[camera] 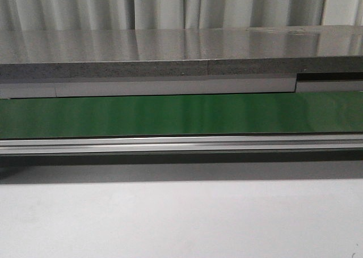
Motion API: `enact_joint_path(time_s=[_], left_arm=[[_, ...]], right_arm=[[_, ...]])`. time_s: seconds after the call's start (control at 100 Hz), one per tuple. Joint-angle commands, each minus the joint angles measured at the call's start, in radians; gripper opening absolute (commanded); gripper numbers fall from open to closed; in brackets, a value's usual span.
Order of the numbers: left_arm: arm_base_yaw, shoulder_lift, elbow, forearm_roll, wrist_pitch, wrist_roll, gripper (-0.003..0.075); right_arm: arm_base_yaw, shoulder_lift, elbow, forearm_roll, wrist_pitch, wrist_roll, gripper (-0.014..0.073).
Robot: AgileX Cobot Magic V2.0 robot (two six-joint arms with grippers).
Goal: Move button from left to right
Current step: 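Carry the button past the belt end and lower it into the green bin, then open the right gripper and lift it away from the button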
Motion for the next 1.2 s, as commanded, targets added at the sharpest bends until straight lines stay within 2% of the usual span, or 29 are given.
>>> enact_joint_path(time_s=[0.0, 0.22, 0.29, 0.44, 0.51, 0.79, 0.98, 1.19], left_arm=[[-0.008, 0.008, -0.028, -0.015, -0.076, 0.002, -0.002], [-0.008, 0.008, -0.028, -0.015, -0.076, 0.002, -0.002], [-0.008, 0.008, -0.028, -0.015, -0.076, 0.002, -0.002], [-0.008, 0.008, -0.028, -0.015, -0.076, 0.002, -0.002], [-0.008, 0.008, -0.028, -0.015, -0.076, 0.002, -0.002], [-0.008, 0.008, -0.028, -0.015, -0.076, 0.002, -0.002], [-0.008, 0.008, -0.028, -0.015, -0.076, 0.002, -0.002], [-0.008, 0.008, -0.028, -0.015, -0.076, 0.002, -0.002]], right_arm=[[-0.006, -0.04, -0.034, 0.009, 0.003, -0.014, 0.0165], [-0.001, -0.035, -0.034, 0.009, -0.011, -0.014, 0.0185], [-0.001, -0.035, -0.034, 0.009, -0.011, -0.014, 0.0247], [-0.001, -0.035, -0.034, 0.009, -0.013, -0.014, 0.0439], [-0.001, -0.035, -0.034, 0.009, -0.019, -0.014, 0.0482], [-0.001, -0.047, -0.034, 0.009, -0.03, 0.031, 0.048], [0.006, -0.119, -0.034, 0.031, -0.081, 0.07, 0.048], [0.083, -0.224, -0.034, 0.105, -0.139, 0.069, 0.048]])
